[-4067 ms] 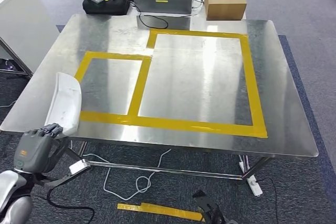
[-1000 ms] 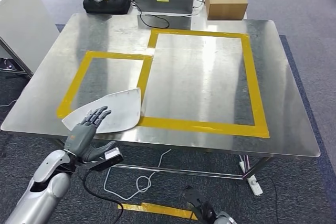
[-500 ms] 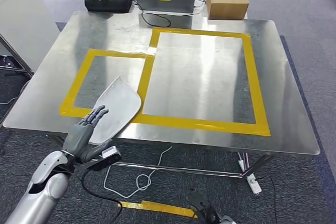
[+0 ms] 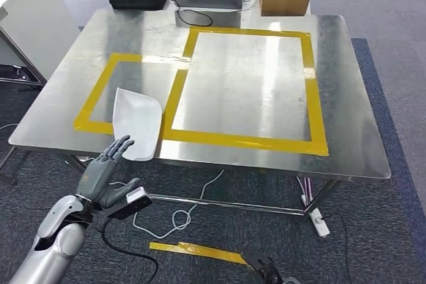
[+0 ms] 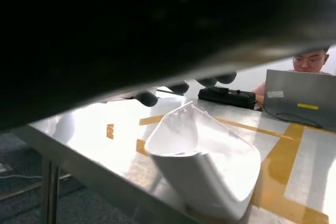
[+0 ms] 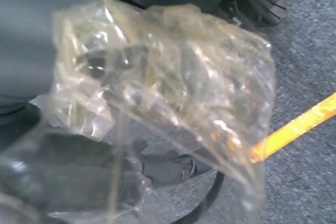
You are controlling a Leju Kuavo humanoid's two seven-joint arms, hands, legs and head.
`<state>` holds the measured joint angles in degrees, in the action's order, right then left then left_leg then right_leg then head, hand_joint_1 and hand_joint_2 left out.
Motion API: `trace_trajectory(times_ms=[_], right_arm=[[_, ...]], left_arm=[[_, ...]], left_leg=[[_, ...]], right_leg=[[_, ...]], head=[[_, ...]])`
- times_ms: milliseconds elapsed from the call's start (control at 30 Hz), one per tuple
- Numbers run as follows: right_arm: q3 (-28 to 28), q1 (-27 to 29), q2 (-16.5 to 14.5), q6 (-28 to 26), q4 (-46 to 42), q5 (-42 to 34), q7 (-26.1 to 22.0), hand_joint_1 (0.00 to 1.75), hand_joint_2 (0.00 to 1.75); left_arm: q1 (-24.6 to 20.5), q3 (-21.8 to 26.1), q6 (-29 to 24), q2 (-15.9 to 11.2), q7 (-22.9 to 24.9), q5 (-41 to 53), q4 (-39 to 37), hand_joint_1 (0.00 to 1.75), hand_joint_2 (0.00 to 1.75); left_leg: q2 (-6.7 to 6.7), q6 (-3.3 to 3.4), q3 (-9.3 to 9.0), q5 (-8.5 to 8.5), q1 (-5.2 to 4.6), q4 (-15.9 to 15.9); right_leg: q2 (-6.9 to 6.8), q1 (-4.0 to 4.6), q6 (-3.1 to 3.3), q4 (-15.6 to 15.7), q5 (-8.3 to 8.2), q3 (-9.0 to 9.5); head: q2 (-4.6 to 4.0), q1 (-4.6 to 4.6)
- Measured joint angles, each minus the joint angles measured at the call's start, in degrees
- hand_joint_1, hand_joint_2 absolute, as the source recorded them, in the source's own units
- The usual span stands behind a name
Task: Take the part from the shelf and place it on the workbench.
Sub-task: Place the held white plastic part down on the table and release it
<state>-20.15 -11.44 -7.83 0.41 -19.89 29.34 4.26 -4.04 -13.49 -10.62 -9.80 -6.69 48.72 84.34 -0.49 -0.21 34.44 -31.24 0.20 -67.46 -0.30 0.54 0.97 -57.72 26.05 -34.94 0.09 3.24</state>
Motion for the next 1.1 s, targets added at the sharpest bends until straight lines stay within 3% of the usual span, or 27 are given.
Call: trace_trajectory(times_ms=[67,100,200,267,333,367,400,433,467,500,533,600,633,700,733,800,867,900,933,967,1033,1100], right_arm=[[0.0,0.0,0.0,-0.09,-0.11,-0.04,0.0,0.0,0.0],[0.0,0.0,0.01,-0.13,-0.16,-0.05,0.0,0.0,0.0],[-0.02,0.11,0.07,-0.2,-0.22,-0.1,0.0,0.0,0.0],[-0.02,0.23,0.15,-0.23,-0.25,-0.15,0.0,0.0,0.0],[-0.01,0.32,0.31,-0.26,-0.26,-0.25,0.0,0.0,0.0],[-0.01,0.4,0.38,-0.28,-0.26,-0.34,0.0,0.0,0.0],[0.0,0.5,0.46,-0.3,-0.26,-0.43,0.01,0.0,0.0],[0.0,0.62,0.53,-0.33,-0.26,-0.51,0.01,0.0,0.0],[0.0,0.71,0.59,-0.37,-0.26,-0.6,0.02,0.0,0.0],[0.0,0.75,0.64,-0.41,-0.27,-0.69,0.03,0.0,0.0],[0.0,0.75,0.67,-0.44,-0.32,-0.8,0.04,0.0,0.0],[0.0,0.71,0.68,-0.5,-0.49,-1.02,0.05,0.0,0.0],[0.0,0.72,0.68,-0.53,-0.57,-1.1,0.08,0.0,0.0],[0.01,0.87,0.68,-0.57,-0.62,-1.25,0.2,0.0,0.0],[0.02,0.95,0.69,-0.58,-0.64,-1.36,0.31,0.0,0.0],[0.05,1.19,0.7,-0.65,-0.79,-1.64,0.5,0.0,0.0],[0.08,1.52,0.71,-0.71,-0.92,-1.92,0.62,0.0,0.0],[0.09,1.66,0.72,-0.73,-0.94,-2.01,0.65,0.0,0.0],[0.11,1.75,0.74,-0.73,-0.94,-2.07,0.68,0.0,0.0],[0.13,1.79,0.75,-0.75,-0.95,-2.13,0.69,0.0,0.0],[0.17,1.8,0.77,-0.91,-1.04,-2.31,0.67,0.0,0.0],[0.21,1.94,0.79,-1.34,-1.28,-2.79,0.51,0.0,0.0]], left_arm=[[-0.01,0.19,-0.04,-0.02,-0.01,-0.01,0.22,0.0,0.0],[-0.01,0.31,-0.08,-0.04,-0.01,-0.02,0.36,0.0,0.0],[0.07,0.67,-0.15,-0.08,-0.02,-0.07,0.52,0.0,0.0],[0.12,0.79,-0.08,-0.04,0.08,-0.12,0.53,0.0,0.0],[0.44,0.88,0.05,-0.02,0.43,-0.21,0.53,0.0,0.0],[0.74,0.96,0.14,-0.02,0.72,-0.25,0.51,0.0,0.0],[1.11,1.07,0.22,-0.02,1.0,-0.27,0.47,0.0,0.0],[1.52,1.22,0.28,-0.02,1.3,-0.28,0.41,0.0,0.0],[1.99,1.42,0.32,-0.02,1.6,-0.28,0.32,0.0,0.0],[2.47,1.7,0.29,-0.03,1.81,-0.24,0.25,0.0,0.0],[2.93,2.04,0.24,-0.04,1.97,-0.19,0.19,0.0,0.0],[3.65,2.83,0.0,-0.08,2.19,-0.02,0.1,0.0,0.0],[3.98,3.23,-0.12,-0.1,2.35,0.1,0.08,0.0,0.0],[4.95,4.1,-0.28,-0.25,2.94,0.38,-0.03,0.0,0.0],[5.68,4.62,-0.32,-0.43,3.2,0.5,-0.11,0.0,0.0],[7.38,5.77,-0.51,-0.86,3.45,0.6,-0.44,0.0,0.0],[8.98,6.88,-0.82,-1.13,3.43,0.63,-0.92,0.0,0.0],[9.68,7.33,-0.96,-1.18,3.4,0.63,-1.17,0.0,0.0],[10.28,7.69,-1.07,-1.2,3.37,0.63,-1.39,0.0,0.0],[10.72,8.0,-1.13,-1.21,3.35,0.62,-1.58,0.0,0.0],[11.43,8.66,-1.12,-1.19,3.45,0.56,-1.9,0.0,0.0],[12.58,9.72,-1.11,-1.05,3.7,0.36,-2.54,0.0,0.0]], left_leg=[[0.22,1.36,-5.19,1.04,-0.63,7.83],[0.31,1.74,-6.51,0.97,-0.9,10.08],[0.46,2.01,-6.48,1.88,-1.1,11.7],[0.59,2.41,-5.54,3.34,-0.75,12.33],[0.64,2.65,-3.97,4.66,-0.58,12.44],[0.65,2.6,-3.11,5.26,-0.58,12.38],[0.66,2.51,-2.26,5.88,-0.58,12.31],[0.68,2.38,-1.43,6.46,-0.55,12.22],[0.68,2.2,-0.64,6.99,-0.5,12.08],[0.68,1.97,0.07,7.44,-0.45,11.88],[0.67,1.7,0.73,7.81,-0.45,11.6],[0.64,1.12,1.65,8.54,-0.52,10.98],[0.62,0.83,1.9,8.93,-0.55,10.82],[0.58,0.23,2.19,9.47,-0.46,10.68],[0.55,-0.11,2.5,8.71,-0.38,10.26],[0.52,-0.82,3.86,4.14,-0.14,6.25],[0.52,-1.37,5.72,-1.28,0.1,-1.47],[0.52,-1.51,6.12,-2.4,0.2,-4.6],[0.53,-1.57,5.81,-2.29,0.28,-6.07],[0.53,-1.54,4.53,-1.19,0.34,-5.39],[0.54,-1.29,-0.54,1.29,0.37,1.1],[0.52,-0.73,-5.6,1.55,0.21,8.79]], right_leg=[[-0.04,0.39,-0.18,-0.03,-0.78,-0.6],[-0.09,0.38,-0.38,-0.01,-1.18,-0.76],[-0.14,0.17,-1.27,0.1,-2.0,-1.17],[0.07,0.15,-1.91,-2.14,0.83,-2.49],[0.21,-0.14,-2.45,-8.61,6.42,-4.62],[0.21,-0.3,-2.68,-12.34,8.37,-5.39],[0.21,-0.44,-2.89,-15.08,9.0,-5.62],[0.21,-0.56,-3.07,-16.1,8.31,-5.03],[0.2,-0.68,-3.19,-14.92,6.64,-3.39],[0.21,-0.81,-3.3,-11.79,4.92,-0.77],[0.29,-0.9,-3.38,-7.5,4.23,2.39],[0.57,-0.91,-3.13,-0.04,4.91,7.32],[0.7,-0.79,-2.89,1.66,5.57,8.29],[0.62,-0.74,-1.94,2.06,5.17,7.72],[0.54,-0.79,-1.32,2.03,4.72,7.38],[0.38,-0.94,-0.21,2.05,3.53,6.4],[0.25,-0.82,0.11,1.84,2.46,5.01],[0.15,-0.76,0.12,1.66,2.02,4.26],[0.04,-0.72,0.08,1.4,1.64,3.48],[-0.06,-0.69,0.02,1.09,1.3,2.69],[-0.2,-0.66,-0.21,0.52,0.66,1.36],[-0.13,-0.52,-0.73,0.33,-0.12,0.63]], head=[[0.0,-0.08],[0.0,-0.06],[0.0,0.04],[0.0,-0.11],[0.0,-0.33],[0.0,-0.38],[0.0,-0.4],[0.0,-0.4],[0.0,-0.41],[0.0,-0.4],[0.0,-0.42],[0.0,-0.33],[0.0,-0.29],[0.0,-0.31],[0.0,-0.27],[0.0,-0.07],[0.0,0.11],[0.0,0.1],[0.0,0.1],[0.0,0.1],[0.0,0.12],[0.0,0.11]])
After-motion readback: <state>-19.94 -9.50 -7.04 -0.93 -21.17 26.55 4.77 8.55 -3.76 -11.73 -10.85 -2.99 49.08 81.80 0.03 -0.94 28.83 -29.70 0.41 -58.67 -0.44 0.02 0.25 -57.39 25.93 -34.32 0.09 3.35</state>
